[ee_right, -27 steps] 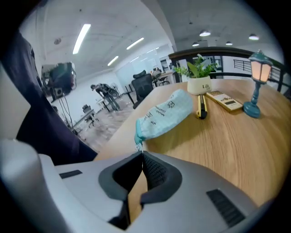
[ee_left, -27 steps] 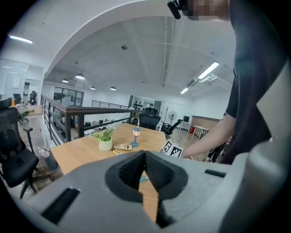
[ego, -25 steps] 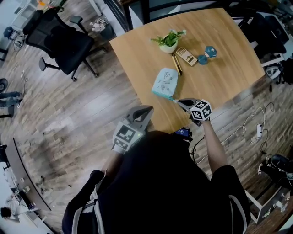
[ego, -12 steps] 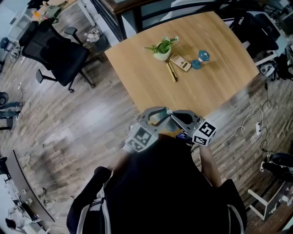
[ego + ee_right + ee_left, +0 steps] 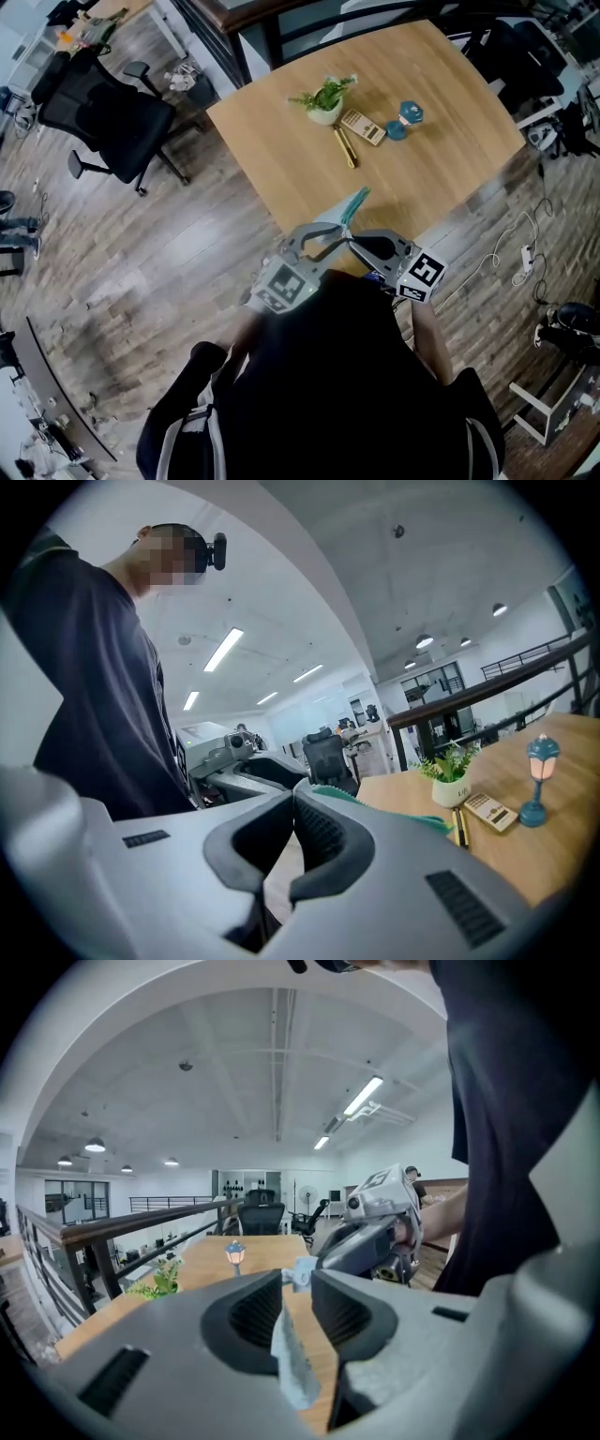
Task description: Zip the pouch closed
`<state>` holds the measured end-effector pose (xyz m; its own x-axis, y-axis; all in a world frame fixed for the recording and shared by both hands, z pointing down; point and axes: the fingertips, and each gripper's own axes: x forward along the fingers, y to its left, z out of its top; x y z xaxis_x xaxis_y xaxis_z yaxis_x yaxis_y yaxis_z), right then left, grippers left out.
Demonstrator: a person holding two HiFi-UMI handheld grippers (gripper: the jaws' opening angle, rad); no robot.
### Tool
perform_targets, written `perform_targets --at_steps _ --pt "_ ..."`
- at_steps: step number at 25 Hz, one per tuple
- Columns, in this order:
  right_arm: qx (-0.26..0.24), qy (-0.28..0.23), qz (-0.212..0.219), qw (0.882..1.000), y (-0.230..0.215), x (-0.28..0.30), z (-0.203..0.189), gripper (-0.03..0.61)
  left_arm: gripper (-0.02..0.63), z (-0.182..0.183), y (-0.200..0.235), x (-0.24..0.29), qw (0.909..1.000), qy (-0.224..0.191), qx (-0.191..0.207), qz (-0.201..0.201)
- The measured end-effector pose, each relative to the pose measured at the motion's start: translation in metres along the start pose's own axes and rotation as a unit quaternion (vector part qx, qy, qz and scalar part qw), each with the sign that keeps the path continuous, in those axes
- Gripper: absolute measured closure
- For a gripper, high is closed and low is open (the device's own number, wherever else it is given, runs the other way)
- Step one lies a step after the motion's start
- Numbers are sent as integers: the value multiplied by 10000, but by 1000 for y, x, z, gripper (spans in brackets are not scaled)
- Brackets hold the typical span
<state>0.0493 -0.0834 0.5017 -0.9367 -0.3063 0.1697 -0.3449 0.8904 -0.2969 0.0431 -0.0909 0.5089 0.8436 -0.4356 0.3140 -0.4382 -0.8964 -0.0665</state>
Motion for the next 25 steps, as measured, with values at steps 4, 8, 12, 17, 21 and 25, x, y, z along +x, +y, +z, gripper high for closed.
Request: perform_targets --at_steps 4,8,12,17,21,25 --pt "-77 42 53 9999 3 -2 4 563 529 7 1 -4 9998 -202 29 -6" --pt "-69 64 84 9999 5 -4 4 563 562 13 -1 -8 9992 -388 59 -54" --pt "-73 103 139 9998 9 -6 3 563 601 11 -1 -10 9991 -371 169 -76" --pt "-117 146 221 9996 13 -3 3 563 601 9 -4 -10 9992 -235 254 -214" --pt "-147 117 151 9997 17 -2 3 563 609 6 -4 -13 9993 -204 258 -198" --pt "-133 43 -89 9999 20 2 3 561 612 9 -3 -15 9991 -259 226 -248"
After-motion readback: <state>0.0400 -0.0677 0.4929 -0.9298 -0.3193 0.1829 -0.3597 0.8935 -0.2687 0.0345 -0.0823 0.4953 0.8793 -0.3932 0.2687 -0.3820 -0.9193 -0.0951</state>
